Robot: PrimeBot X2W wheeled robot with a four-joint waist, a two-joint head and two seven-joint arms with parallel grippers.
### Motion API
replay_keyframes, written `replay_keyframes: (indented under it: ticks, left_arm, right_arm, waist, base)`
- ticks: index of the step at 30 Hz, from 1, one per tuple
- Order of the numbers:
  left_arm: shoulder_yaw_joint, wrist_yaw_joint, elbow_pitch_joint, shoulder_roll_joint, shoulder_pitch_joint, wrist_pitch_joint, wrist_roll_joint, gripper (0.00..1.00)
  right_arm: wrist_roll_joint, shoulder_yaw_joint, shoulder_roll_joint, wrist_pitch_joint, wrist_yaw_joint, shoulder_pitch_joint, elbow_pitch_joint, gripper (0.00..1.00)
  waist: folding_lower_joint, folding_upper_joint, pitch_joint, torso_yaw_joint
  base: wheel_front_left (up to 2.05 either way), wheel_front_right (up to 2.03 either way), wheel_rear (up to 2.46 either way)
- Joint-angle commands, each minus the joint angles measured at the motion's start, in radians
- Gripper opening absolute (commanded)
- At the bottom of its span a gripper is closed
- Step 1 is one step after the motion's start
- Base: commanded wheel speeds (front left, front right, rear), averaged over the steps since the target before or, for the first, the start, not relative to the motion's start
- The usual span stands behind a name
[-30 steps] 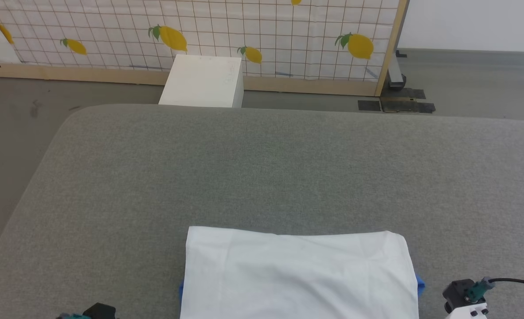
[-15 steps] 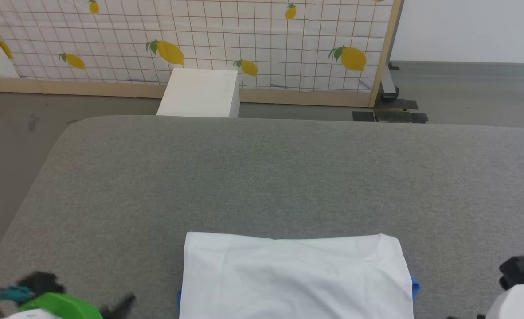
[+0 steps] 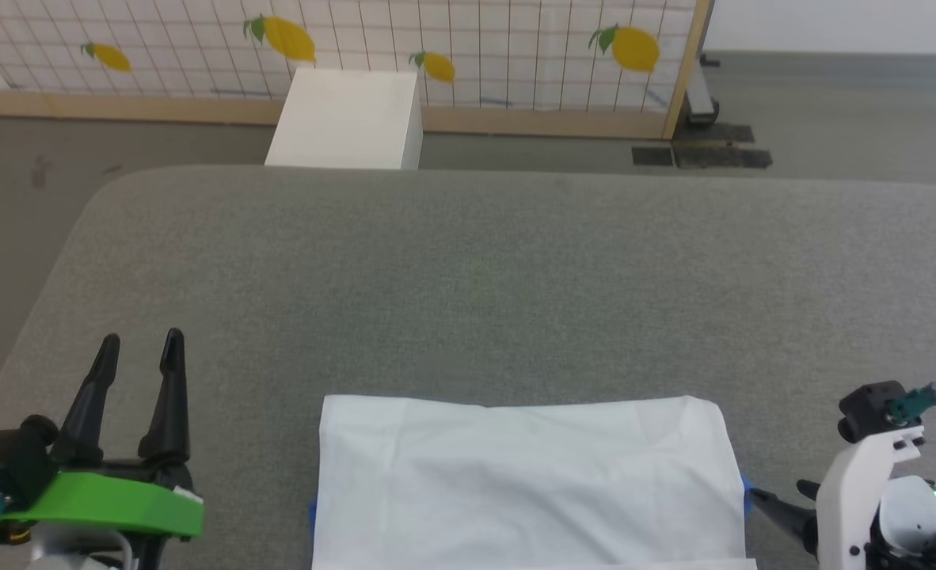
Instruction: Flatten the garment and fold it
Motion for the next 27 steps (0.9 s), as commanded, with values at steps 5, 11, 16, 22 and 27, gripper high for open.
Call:
replay_keyframes:
  ticks: [5, 11, 16, 22, 27]
  left_arm:
    - [0.002, -0.019, 0.043, -0.065, -0.067, -0.053, 0.086, 1.00]
    - [0.041, -0.050, 0.065, -0.131, -0.084, -0.057, 0.133, 1.00]
    - [0.073, -0.080, 0.082, -0.165, -0.079, -0.057, 0.160, 1.00]
    - [0.094, -0.104, 0.099, -0.189, -0.086, -0.057, 0.182, 1.00]
    - [0.100, -0.118, 0.113, -0.204, -0.090, -0.057, 0.191, 1.00]
  right_arm:
    - [0.042, 0.085, -0.017, -0.043, -0.002, -0.076, 0.082, 1.00]
    - [0.086, 0.184, -0.025, -0.075, -0.002, -0.111, 0.159, 1.00]
    - [0.122, 0.259, -0.007, -0.117, -0.002, -0.133, 0.211, 1.00]
    - [0.135, 0.351, 0.008, -0.149, -0.002, -0.173, 0.269, 1.00]
    - [0.145, 0.405, 0.002, -0.149, -0.002, -0.201, 0.316, 0.00]
  waist:
    - [0.0000, 0.0066, 0.075, 0.024]
    - [0.0000, 0.0066, 0.098, 0.030]
    - [0.0000, 0.0066, 0.104, 0.033]
    - [0.0000, 0.0066, 0.109, 0.038]
    - [0.0000, 0.0066, 0.105, 0.039]
  base:
    - [0.00, 0.00, 0.00]
    - [0.00, 0.00, 0.00]
    - [0.00, 0.00, 0.00]
    - [0.00, 0.00, 0.00]
    - [0.00, 0.00, 0.00]
